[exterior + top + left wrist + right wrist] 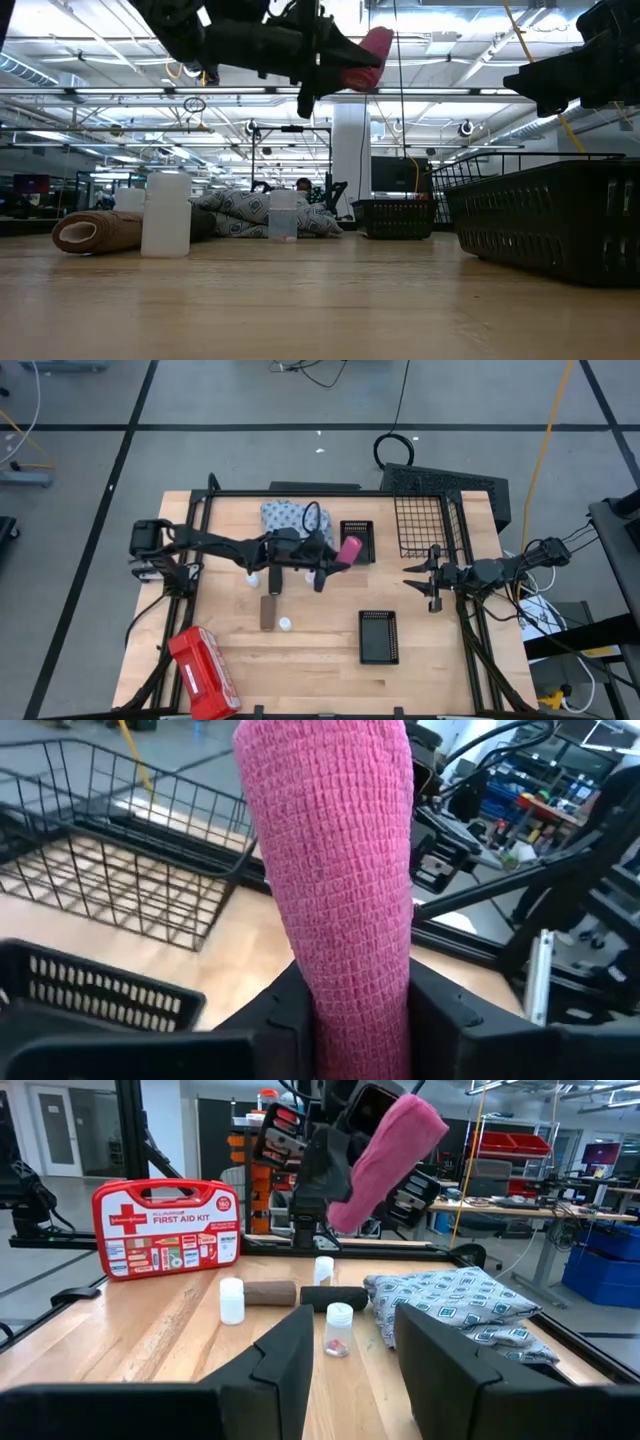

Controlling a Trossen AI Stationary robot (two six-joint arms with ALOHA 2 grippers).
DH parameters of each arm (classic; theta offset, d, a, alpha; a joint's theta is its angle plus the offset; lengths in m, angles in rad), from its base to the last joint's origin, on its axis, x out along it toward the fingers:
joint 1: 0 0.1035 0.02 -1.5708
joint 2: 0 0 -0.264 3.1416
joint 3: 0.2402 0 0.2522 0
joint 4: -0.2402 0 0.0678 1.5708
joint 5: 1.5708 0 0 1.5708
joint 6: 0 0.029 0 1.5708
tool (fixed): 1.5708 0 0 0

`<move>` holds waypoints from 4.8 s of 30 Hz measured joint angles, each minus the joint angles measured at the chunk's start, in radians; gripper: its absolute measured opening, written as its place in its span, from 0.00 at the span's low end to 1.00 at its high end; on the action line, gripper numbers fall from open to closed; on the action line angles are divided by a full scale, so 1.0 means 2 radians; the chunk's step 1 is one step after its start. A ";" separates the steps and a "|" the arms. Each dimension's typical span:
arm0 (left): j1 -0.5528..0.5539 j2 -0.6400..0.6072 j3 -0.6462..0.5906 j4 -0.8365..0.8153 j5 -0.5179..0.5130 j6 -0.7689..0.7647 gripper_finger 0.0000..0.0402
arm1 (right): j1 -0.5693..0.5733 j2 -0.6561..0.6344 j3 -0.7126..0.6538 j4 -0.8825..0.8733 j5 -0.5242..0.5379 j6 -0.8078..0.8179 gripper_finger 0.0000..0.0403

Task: Pick & Place Medicine items
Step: Put the pink bandage into the bottom black basket

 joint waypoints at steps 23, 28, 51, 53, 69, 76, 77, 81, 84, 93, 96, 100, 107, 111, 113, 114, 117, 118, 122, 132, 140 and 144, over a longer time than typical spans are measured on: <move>-0.022 0.009 0.000 0.001 0.003 0.126 0.33 | 0.000 0.000 0.000 0.234 0.001 0.085 0.32; -0.022 0.009 0.000 -0.011 -0.002 0.129 0.33 | -0.003 0.004 0.000 0.267 0.005 0.063 0.32; -0.020 0.009 0.000 -0.003 -0.029 0.151 0.33 | -0.059 0.446 0.186 0.355 0.025 0.062 0.69; -0.020 0.009 0.000 -0.005 -0.029 0.151 0.33 | -0.070 0.473 0.210 0.352 0.025 0.069 0.74; -0.020 0.009 0.000 -0.007 -0.029 0.158 0.33 | -0.125 0.604 0.247 0.419 -0.026 0.133 0.74; -0.020 0.009 0.000 -0.008 -0.030 0.158 0.33 | -0.131 0.623 0.247 0.439 -0.027 0.134 0.64; -0.020 0.009 0.000 -0.008 -0.030 0.158 0.33 | -0.131 0.625 0.247 0.442 -0.028 0.134 0.62; -0.020 0.009 0.000 -0.007 -0.030 0.158 0.33 | -0.131 0.625 0.247 0.445 -0.042 0.133 0.51; -0.018 0.009 0.000 -0.007 -0.029 0.157 0.33 | -0.131 0.625 0.247 0.450 -0.053 0.130 0.40; -0.016 0.008 0.000 -0.007 -0.029 0.155 0.33 | -0.132 0.625 0.247 0.453 -0.065 0.109 0.15; -0.016 0.008 0.000 -0.007 -0.035 0.153 0.33 | -0.132 0.625 0.247 0.453 -0.065 0.091 0.15; -0.017 -0.008 0.000 -0.016 -0.037 0.143 0.33 | -0.130 0.610 0.247 0.447 -0.075 0.088 0.15; -0.019 -0.074 0.002 -0.066 -0.026 0.152 0.33 | -0.114 0.563 0.249 0.430 -0.141 0.085 0.14; -0.020 -0.098 0.000 -0.089 -0.018 0.157 0.33 | -0.092 0.538 0.246 0.388 -0.156 0.089 0.14; -0.016 -0.106 0.000 -0.094 -0.019 0.164 0.33 | -0.076 0.528 0.246 0.353 -0.178 0.094 0.14; -0.015 -0.108 0.000 -0.099 -0.020 0.166 0.33 | -0.069 0.520 0.245 0.340 -0.180 0.098 0.14; -0.015 -0.116 -0.001 -0.127 -0.019 0.166 0.33 | -0.045 0.498 0.247 0.320 -0.160 0.117 0.14; -0.015 -0.117 -0.001 -0.126 -0.024 0.164 0.33 | -0.035 0.492 0.247 0.309 -0.160 0.128 0.14; -0.013 -0.117 0.000 -0.133 -0.053 0.152 0.33 | 0.005 0.491 0.247 0.268 -0.161 0.177 0.14; -0.015 -0.116 0.000 -0.156 -0.059 0.129 0.33 | 0.089 0.538 0.247 0.149 -0.141 0.302 0.16; -0.016 -0.115 0.000 -0.177 -0.058 0.123 0.33 | 0.131 0.539 0.247 0.077 -0.114 0.350 0.14; -0.016 -0.115 0.000 -0.179 -0.058 0.123 0.33 | 0.148 0.539 0.242 0.076 -0.102 0.350 0.14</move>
